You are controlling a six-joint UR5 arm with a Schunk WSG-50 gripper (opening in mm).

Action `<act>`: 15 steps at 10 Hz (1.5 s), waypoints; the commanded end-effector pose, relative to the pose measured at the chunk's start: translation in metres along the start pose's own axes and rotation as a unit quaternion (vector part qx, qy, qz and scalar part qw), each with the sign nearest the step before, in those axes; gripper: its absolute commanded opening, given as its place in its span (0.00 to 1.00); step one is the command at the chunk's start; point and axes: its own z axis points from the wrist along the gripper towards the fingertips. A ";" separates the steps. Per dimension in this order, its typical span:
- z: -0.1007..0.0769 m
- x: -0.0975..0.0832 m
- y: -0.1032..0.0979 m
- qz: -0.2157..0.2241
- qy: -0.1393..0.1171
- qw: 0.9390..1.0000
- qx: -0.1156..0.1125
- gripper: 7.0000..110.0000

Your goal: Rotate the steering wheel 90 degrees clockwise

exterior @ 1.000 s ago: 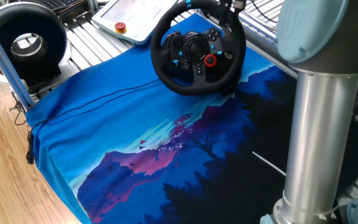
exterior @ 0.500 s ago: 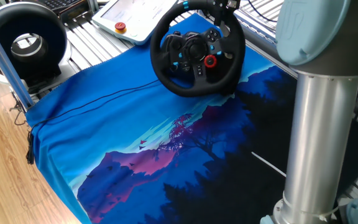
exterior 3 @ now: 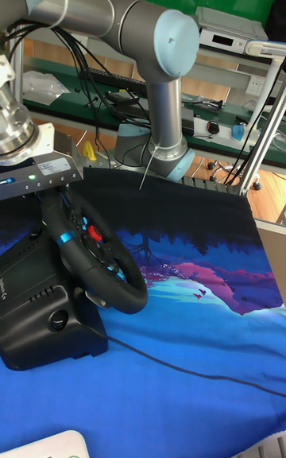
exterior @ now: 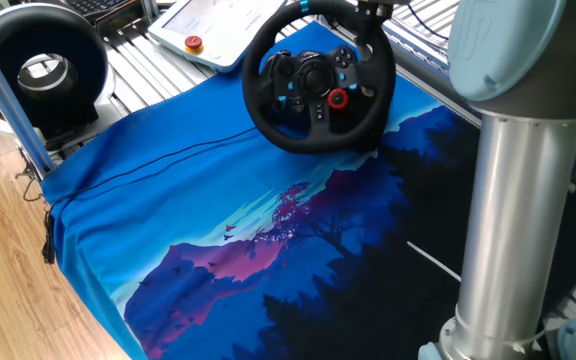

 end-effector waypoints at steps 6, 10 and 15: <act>0.041 0.010 0.008 0.023 -0.028 0.999 -0.016 0.00; 0.028 0.048 -0.016 0.004 -0.020 0.999 -0.045 0.00; 0.037 0.026 -0.001 -0.032 -0.035 0.997 -0.053 0.36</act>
